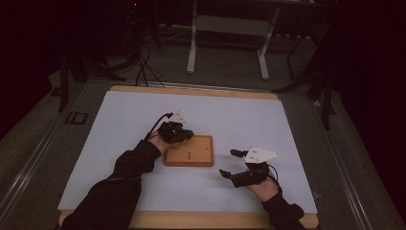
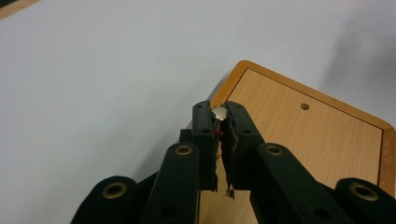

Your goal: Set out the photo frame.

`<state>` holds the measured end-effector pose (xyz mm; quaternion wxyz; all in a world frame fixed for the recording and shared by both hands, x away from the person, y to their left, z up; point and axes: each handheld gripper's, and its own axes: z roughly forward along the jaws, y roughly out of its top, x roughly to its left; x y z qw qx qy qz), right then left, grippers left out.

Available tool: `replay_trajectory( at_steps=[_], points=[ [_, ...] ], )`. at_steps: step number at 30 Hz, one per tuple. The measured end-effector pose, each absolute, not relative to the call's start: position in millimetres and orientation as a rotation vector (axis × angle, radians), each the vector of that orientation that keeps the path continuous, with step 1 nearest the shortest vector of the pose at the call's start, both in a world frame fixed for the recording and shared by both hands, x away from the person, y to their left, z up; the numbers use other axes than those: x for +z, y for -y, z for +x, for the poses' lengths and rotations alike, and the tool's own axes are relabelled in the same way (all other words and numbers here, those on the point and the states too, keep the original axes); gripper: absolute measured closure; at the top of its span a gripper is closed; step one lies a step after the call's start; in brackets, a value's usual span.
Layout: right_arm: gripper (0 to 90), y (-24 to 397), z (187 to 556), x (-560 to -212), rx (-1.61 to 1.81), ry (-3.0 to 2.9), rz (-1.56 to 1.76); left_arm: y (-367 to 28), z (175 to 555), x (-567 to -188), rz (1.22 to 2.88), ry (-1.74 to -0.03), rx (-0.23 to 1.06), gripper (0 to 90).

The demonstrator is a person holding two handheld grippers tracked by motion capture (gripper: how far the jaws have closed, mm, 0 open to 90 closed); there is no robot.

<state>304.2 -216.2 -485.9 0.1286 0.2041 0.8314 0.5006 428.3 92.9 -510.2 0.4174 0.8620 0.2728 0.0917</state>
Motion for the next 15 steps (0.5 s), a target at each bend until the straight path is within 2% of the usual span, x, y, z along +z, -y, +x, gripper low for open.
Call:
replay_trajectory(
  at_steps=[8, 15],
  points=[
    [17.7, 201, 305, -486, 1.323, -2.444, 0.491, -96, 437, -510, 2.162, -0.694, 0.147, 84.8],
    [24.1, 188, 304, -487, 1.191, -2.458, 0.387, -98, 442, -508, 2.175, -0.697, 0.089, 84.8]
  ],
)
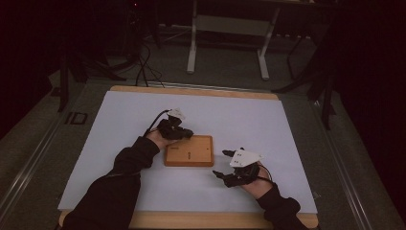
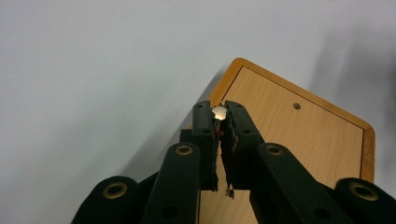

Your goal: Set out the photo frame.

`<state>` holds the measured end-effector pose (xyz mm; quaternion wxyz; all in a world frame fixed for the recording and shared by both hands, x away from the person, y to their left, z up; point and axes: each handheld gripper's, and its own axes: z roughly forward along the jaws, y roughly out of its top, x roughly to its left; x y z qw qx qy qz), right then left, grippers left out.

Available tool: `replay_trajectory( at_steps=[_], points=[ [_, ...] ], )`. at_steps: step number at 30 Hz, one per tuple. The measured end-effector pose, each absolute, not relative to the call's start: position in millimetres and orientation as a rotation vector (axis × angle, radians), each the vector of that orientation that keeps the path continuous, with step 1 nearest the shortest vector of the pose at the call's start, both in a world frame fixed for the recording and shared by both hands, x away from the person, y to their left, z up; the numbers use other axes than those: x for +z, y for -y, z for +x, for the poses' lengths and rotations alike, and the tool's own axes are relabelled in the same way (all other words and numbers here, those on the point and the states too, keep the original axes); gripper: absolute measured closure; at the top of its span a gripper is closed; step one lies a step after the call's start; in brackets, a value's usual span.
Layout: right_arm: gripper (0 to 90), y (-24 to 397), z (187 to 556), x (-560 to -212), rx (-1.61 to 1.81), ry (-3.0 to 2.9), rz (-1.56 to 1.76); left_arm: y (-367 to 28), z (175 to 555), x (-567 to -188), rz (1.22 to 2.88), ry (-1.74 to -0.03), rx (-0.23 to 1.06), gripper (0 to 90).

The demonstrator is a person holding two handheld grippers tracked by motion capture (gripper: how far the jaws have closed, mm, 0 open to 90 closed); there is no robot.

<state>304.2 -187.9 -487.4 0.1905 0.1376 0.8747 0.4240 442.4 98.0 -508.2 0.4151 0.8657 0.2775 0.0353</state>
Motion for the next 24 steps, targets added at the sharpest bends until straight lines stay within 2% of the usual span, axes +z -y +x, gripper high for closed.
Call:
replay_trajectory(
  at_steps=[1, 7, 24],
  points=[
    [26.8, 184, 303, -488, 1.154, -2.453, 0.358, -98, 443, -508, 2.177, -0.698, 0.079, 84.8],
    [29.0, 175, 300, -490, 1.047, -2.428, 0.278, -99, 446, -508, 2.177, -0.705, 0.053, 84.8],
    [28.9, 146, 290, -514, 0.702, -2.34, 0.047, -101, 459, -506, 2.173, -0.755, -0.056, 84.8]
  ],
)
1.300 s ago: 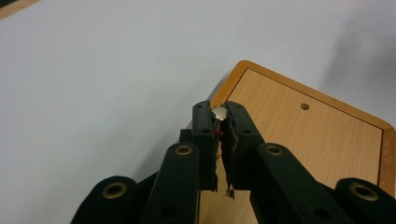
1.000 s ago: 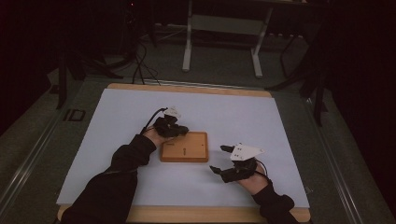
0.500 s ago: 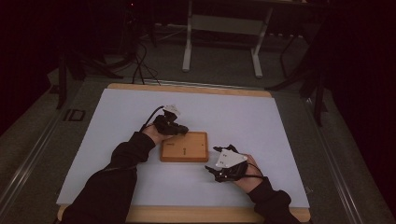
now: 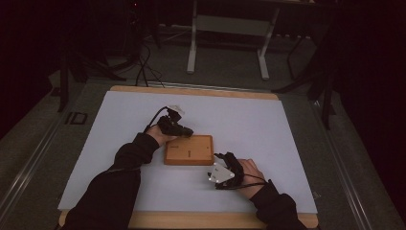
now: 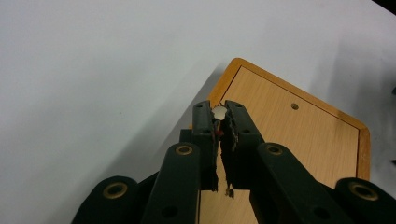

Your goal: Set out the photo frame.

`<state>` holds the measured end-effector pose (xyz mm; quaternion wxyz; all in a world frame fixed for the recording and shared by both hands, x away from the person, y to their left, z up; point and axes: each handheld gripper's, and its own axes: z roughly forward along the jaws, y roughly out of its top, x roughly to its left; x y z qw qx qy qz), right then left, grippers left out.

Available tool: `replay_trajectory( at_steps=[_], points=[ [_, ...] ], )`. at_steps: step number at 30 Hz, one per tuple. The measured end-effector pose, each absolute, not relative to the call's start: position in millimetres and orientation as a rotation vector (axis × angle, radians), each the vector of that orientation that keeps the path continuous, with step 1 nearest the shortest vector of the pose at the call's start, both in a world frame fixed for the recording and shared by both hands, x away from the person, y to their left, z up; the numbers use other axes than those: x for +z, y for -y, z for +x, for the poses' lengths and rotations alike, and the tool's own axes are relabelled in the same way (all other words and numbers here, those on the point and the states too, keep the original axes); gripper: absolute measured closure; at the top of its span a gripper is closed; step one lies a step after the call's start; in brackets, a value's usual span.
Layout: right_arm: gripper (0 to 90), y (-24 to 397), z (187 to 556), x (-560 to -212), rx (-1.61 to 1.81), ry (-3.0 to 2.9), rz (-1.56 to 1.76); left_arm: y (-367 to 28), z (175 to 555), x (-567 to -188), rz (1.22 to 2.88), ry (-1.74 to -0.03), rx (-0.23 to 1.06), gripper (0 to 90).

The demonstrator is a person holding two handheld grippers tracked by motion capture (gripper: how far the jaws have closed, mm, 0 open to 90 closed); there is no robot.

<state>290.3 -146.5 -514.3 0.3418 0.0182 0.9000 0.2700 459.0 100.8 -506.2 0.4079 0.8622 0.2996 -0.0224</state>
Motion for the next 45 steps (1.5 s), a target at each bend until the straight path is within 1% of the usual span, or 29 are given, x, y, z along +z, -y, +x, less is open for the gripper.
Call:
replay_trajectory(
  at_steps=[3, 4, 5, 7, 11, 15, 21, 22, 26, 28, 29, 30, 39, 45],
  points=[
    [30.5, 138, 288, -523, 0.602, -2.278, -0.033, -101, 461, -506, 2.172, -0.767, -0.076, 84.8],
    [33.5, 134, 286, -527, 0.549, -2.241, -0.065, -101, 461, -506, 2.168, -0.772, -0.079, 84.8],
    [33.5, 134, 286, -527, 0.549, -2.241, -0.065, -101, 462, -506, 2.164, -0.78, -0.085, 84.8],
    [38.1, 130, 284, -535, 0.463, -2.166, -0.109, -102, 463, -507, 2.16, -0.784, -0.095, 84.8],
    [45.8, 126, 284, -541, 0.422, -2.141, -0.157, -102, 464, -507, 2.156, -0.799, -0.105, 84.8],
    [47.6, 122, 283, -547, 0.376, -2.116, -0.199, -102, 464, -507, 2.158, -0.801, -0.108, 84.8],
    [55.1, 117, 281, -561, 0.291, -1.994, -0.336, -101, 464, -506, 2.164, -0.8, -0.104, 84.8],
    [58.0, 116, 280, -565, 0.265, -1.956, -0.368, -101, 464, -506, 2.169, -0.794, -0.103, 84.8],
    [58.1, 115, 281, -567, 0.242, -1.932, -0.382, -101, 464, -506, 2.169, -0.794, -0.105, 84.8],
    [61.8, 114, 284, -569, 0.231, -1.913, -0.374, -101, 464, -506, 2.169, -0.795, -0.105, 84.8],
    [61.8, 114, 284, -569, 0.231, -1.913, -0.374, -101, 464, -506, 2.173, -0.792, -0.104, 84.8],
    [65.5, 114, 284, -570, 0.228, -1.902, -0.375, -101, 464, -506, 2.173, -0.792, -0.102, 84.8],
    [67.4, 115, 284, -571, 0.241, -1.877, -0.362, -102, 464, -507, 2.16, -0.787, -0.106, 84.6],
    [67.5, 117, 285, -569, 0.266, -1.893, -0.359, -100, 461, -507, 2.169, -0.764, -0.069, 83.8]
  ],
)
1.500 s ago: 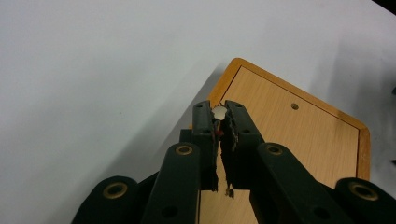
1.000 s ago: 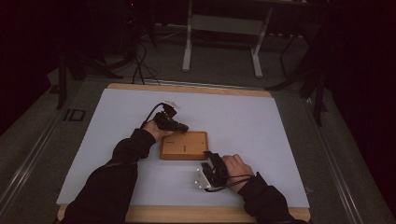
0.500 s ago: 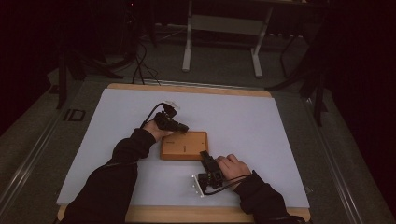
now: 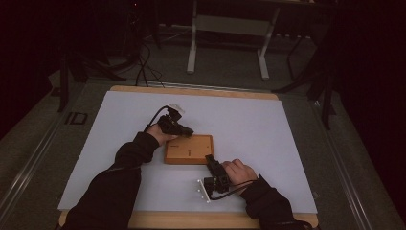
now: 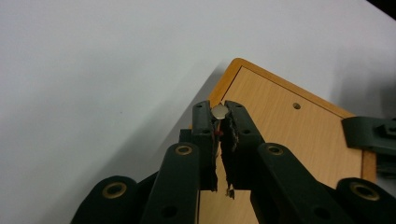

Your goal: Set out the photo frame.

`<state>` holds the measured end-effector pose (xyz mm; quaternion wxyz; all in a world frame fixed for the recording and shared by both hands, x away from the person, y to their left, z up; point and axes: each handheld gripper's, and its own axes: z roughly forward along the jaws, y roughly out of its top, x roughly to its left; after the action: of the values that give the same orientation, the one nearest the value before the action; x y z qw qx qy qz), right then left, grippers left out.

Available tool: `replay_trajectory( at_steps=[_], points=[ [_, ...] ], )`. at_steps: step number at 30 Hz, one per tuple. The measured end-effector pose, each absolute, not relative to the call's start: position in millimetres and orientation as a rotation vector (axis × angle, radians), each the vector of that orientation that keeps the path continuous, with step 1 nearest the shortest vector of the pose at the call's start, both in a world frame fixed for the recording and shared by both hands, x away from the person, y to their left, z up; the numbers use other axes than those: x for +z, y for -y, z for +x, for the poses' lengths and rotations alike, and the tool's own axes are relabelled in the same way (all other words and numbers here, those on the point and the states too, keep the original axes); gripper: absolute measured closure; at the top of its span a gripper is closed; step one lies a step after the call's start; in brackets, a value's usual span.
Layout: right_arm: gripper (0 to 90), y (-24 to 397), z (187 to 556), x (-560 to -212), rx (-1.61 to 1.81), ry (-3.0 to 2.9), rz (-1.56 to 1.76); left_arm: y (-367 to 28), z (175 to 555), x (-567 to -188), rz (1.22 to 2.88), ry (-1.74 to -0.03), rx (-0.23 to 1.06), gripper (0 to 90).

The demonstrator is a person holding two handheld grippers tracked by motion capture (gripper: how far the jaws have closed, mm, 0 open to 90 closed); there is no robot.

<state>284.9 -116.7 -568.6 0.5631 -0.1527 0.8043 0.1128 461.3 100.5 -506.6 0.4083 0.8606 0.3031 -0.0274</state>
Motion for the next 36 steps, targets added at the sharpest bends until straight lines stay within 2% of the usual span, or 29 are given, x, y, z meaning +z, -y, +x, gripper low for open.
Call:
replay_trajectory(
  at_steps=[2, 4, 6, 7, 9, 10, 11, 16, 19, 21, 26, 27, 36],
  points=[
    [67.7, 117, 286, -566, 0.271, -1.902, -0.358, -100, 460, -506, 2.181, -0.748, -0.05, 82.4],
    [68.0, 117, 286, -562, 0.28, -1.914, -0.36, -99, 458, -505, 2.195, -0.729, -0.042, 76.3],
    [68.2, 118, 288, -557, 0.296, -1.934, -0.353, -98, 454, -502, 2.201, -0.717, -0.008, 64.9],
    [68.2, 118, 288, -557, 0.296, -1.934, -0.353, -98, 453, -499, 2.198, -0.713, 0.008, 64.9],
    [68.3, 118, 289, -553, 0.314, -1.954, -0.35, -100, 450, -494, 2.189, -0.696, 0.035, 58.1],
    [68.6, 119, 290, -548, 0.326, -1.966, -0.35, -101, 448, -491, 2.182, -0.691, 0.035, 50.9],
    [68.6, 119, 290, -548, 0.326, -1.966, -0.35, -102, 447, -488, 2.171, -0.681, 0.037, 50.9],
    [69.2, 119, 295, -534, 0.355, -2.02, -0.342, -112, 433, -475, 2.125, -0.614, 0.035, 27.5],
    [69.4, 120, 298, -529, 0.366, -2.037, -0.341, -118, 428, -471, 2.092, -0.606, 0.064, 22.2],
    [69.3, 121, 301, -525, 0.374, -2.061, -0.347, -124, 423, -467, 2.067, -0.605, 0.109, 15.0],
    [69.6, 123, 307, -514, 0.384, -2.107, -0.353, -137, 407, -457, 2.017, -0.582, 0.153, 14.2],
    [69.8, 126, 314, -504, 0.4, -2.156, -0.358, -146, 392, -448, 2.004, -0.559, 0.194, 14.2],
    [70.2, 126, 338, -476, 0.449, -2.301, -0.322, -164, 356, -438, 1.961, -0.543, 0.242, 12.9]
  ],
)
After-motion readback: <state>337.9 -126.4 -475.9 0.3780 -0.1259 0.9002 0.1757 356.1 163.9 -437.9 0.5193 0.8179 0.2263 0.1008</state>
